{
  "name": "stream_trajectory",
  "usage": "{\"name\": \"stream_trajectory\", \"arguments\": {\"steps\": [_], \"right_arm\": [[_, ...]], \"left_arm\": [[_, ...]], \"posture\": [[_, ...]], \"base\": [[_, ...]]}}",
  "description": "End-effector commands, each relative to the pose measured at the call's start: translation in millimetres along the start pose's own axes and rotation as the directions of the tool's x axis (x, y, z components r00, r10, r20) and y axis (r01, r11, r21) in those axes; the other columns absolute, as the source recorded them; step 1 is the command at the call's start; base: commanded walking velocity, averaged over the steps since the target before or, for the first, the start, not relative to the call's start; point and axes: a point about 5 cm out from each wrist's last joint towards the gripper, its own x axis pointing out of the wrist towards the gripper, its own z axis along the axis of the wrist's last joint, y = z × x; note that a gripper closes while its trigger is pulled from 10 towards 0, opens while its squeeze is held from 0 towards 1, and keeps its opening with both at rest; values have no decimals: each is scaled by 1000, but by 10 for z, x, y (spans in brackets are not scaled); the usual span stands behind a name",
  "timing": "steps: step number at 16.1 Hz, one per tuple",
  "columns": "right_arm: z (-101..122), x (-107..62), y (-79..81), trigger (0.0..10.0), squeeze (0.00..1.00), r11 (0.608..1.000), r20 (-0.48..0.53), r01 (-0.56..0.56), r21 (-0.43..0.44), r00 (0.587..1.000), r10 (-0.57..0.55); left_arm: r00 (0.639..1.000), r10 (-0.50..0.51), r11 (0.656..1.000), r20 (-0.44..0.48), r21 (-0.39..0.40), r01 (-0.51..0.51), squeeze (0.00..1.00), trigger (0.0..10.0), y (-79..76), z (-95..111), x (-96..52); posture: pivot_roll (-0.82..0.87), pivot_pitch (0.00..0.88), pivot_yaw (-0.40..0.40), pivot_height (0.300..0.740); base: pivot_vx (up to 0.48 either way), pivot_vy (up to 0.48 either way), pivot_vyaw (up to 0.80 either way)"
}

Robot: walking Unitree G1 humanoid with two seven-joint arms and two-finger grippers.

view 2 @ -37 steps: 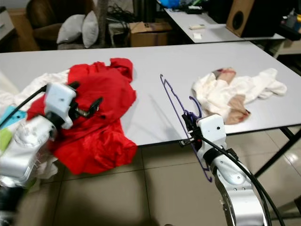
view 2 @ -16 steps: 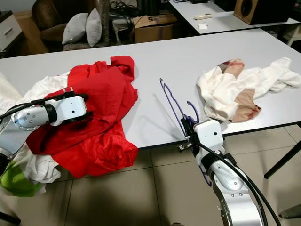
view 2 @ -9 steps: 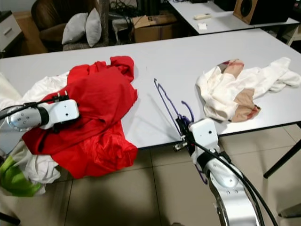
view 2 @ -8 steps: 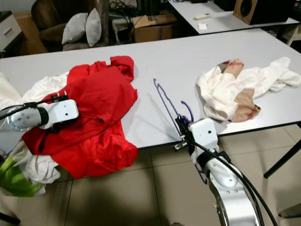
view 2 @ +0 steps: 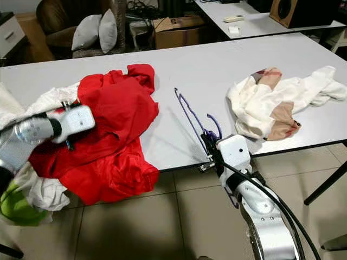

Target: Hang hanger

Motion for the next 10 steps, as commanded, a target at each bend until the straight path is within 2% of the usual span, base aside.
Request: {"name": "stream_trajectory", "arguments": {"steps": [1, 2, 3, 4, 6, 7, 8, 9, 10], "right_arm": [[13, 13, -6, 10000, 0, 1000, 8, -2, -9, 1000, 2], [8, 6, 4, 10000, 0, 1000, 5, -10, -11, 1000, 10], [3, -7, 17, 10000, 0, 1000, 0, -22, -15, 1000, 22], [1, -13, 21, 10000, 0, 999, -2, -28, -16, 1000, 28], [-4, -7, 24, 10000, 0, 999, -5, -33, -18, 999, 33], [-6, -1, 27, 10000, 0, 999, -6, -35, -18, 999, 35], [-5, 4, 31, 10000, 0, 999, -5, -38, -18, 999, 38], [0, 12, 34, 10000, 0, 999, -4, -41, -17, 999, 41], [0, 18, 39, 10000, 0, 999, -3, -43, -16, 999, 43]], "left_arm": [[999, 26, 1000, -19, -8, -27, 0, 0, 62, -28, -22], [999, 33, 997, 25, -76, -31, 0, 0, 103, 10, -21], [993, -1, 977, 114, -213, 26, 0, 0, 123, 85, -35], [985, -38, 956, 170, -280, 85, 0, 0, 138, 129, -55], [975, -86, 922, 207, -354, 156, 0, 0, 189, 141, -84], [975, -74, 913, 208, -379, 151, 0, 0, 227, 133, -86], [984, -1, 918, 179, -389, 72, 0, 0, 310, 115, -77], [990, 82, 933, 118, -358, -34, 0, 0, 389, 79, -68], [991, 115, 950, 71, -298, -88, 0, 0, 400, 47, -60]], "posture": [[-70, 0, 97, 740], [-75, 0, 97, 740], [-76, 0, 94, 740], [-74, 0, 92, 740], [-71, 0, 89, 740], [-69, 0, 88, 740], [-66, 0, 86, 740], [-64, 0, 84, 740], [-60, 0, 82, 740]], "base": [[0, 0, 0], [0, 0, 0], [0, 0, 0], [0, 0, 0], [0, 0, 0], [0, 0, 0], [0, 0, 0], [0, 0, 0], [0, 0, 0]]}}
